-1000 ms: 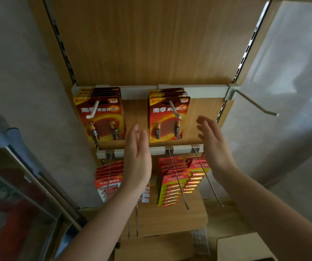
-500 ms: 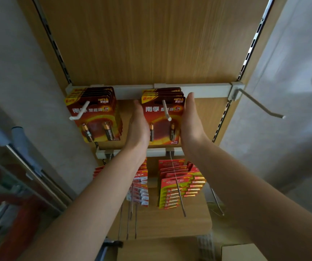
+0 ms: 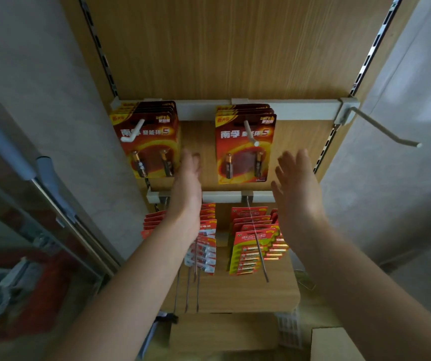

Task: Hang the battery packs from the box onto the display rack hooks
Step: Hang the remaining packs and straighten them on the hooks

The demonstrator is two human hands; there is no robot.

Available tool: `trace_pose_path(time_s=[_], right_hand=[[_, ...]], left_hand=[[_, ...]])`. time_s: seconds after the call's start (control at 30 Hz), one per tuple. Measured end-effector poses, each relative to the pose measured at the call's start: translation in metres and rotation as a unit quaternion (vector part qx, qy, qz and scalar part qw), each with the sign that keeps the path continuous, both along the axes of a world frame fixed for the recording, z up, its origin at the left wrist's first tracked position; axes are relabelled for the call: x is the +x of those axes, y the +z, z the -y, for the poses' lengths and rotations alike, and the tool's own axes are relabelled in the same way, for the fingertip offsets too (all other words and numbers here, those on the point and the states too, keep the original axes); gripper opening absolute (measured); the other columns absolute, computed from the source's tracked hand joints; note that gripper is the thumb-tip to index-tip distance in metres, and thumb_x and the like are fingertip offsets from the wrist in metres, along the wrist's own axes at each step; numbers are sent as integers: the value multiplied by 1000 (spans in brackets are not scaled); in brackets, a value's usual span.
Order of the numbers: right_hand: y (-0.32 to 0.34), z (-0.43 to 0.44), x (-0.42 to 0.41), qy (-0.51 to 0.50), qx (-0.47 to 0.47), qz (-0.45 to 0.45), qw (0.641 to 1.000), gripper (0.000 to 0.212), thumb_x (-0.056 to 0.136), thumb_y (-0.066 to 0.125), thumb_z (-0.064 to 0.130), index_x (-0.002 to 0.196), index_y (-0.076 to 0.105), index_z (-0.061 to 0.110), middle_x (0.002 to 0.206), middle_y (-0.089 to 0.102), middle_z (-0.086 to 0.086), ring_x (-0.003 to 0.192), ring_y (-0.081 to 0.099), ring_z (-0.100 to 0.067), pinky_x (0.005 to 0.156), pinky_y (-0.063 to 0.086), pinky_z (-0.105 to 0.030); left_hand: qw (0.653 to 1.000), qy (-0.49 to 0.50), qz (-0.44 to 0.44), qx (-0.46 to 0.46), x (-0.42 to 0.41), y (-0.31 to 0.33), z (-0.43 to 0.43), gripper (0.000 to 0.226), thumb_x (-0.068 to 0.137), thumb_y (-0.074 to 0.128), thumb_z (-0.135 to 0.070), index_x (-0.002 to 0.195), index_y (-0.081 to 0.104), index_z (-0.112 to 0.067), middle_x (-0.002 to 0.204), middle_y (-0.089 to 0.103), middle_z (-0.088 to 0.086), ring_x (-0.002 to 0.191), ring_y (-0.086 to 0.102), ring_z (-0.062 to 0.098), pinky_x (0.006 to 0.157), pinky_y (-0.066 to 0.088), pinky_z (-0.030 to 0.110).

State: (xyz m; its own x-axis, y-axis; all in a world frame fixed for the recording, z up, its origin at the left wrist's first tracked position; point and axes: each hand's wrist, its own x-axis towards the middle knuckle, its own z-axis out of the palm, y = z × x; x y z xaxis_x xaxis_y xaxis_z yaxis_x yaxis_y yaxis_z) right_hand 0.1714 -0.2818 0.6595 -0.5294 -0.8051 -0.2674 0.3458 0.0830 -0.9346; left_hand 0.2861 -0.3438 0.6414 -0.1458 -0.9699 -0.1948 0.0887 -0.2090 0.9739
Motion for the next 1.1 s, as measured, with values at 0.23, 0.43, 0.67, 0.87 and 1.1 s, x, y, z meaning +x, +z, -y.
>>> trace_pose_path(time_s=[0.23, 0.43, 0.67, 0.87, 1.1], right_hand=[[-57, -29, 45, 21, 73, 2, 997, 28, 94, 45, 5, 114, 59, 19, 113, 63, 3, 114, 55, -16, 106, 40, -36], [-96, -4, 101, 197, 144, 9, 970, 36, 93, 46, 2, 122, 55, 21, 123, 59, 3, 116, 54, -17, 106, 39, -35], [-116, 42, 131, 230, 180, -124, 948, 33, 97, 33, 3, 120, 48, 20, 114, 57, -2, 110, 56, -22, 78, 43, -24], [-131, 49, 147, 191, 203, -134, 951, 45, 95, 41, 6, 134, 40, 28, 126, 56, 2, 120, 51, -20, 100, 43, -38], [-134, 53, 153, 178, 207, -96, 957, 57, 97, 39, 6, 146, 22, 30, 141, 43, 3, 131, 40, -20, 93, 35, -30]], left_hand=[[991, 84, 76, -65, 79, -48, -28, 23, 95, 41, -17, 86, 62, -15, 92, 64, -1, 88, 60, 6, 74, 44, 21], [976, 154, 142, -55, 126, -99, -6, 20, 95, 43, -9, 101, 61, -14, 107, 60, -2, 109, 55, 15, 93, 39, 27], [977, 25, 193, 90, 132, -125, 13, 47, 101, 29, -32, 146, 22, -25, 154, 26, -1, 140, 26, 18, 113, 21, 37], [982, -4, 111, 151, 116, -132, 19, 46, 100, 14, -43, 104, 55, -23, 105, 50, -2, 88, 42, 5, 90, 26, 27], [987, 2, 62, 146, 114, -155, 35, 52, 97, 13, -51, 100, 58, -24, 87, 64, -4, 80, 61, 9, 69, 45, 23]])
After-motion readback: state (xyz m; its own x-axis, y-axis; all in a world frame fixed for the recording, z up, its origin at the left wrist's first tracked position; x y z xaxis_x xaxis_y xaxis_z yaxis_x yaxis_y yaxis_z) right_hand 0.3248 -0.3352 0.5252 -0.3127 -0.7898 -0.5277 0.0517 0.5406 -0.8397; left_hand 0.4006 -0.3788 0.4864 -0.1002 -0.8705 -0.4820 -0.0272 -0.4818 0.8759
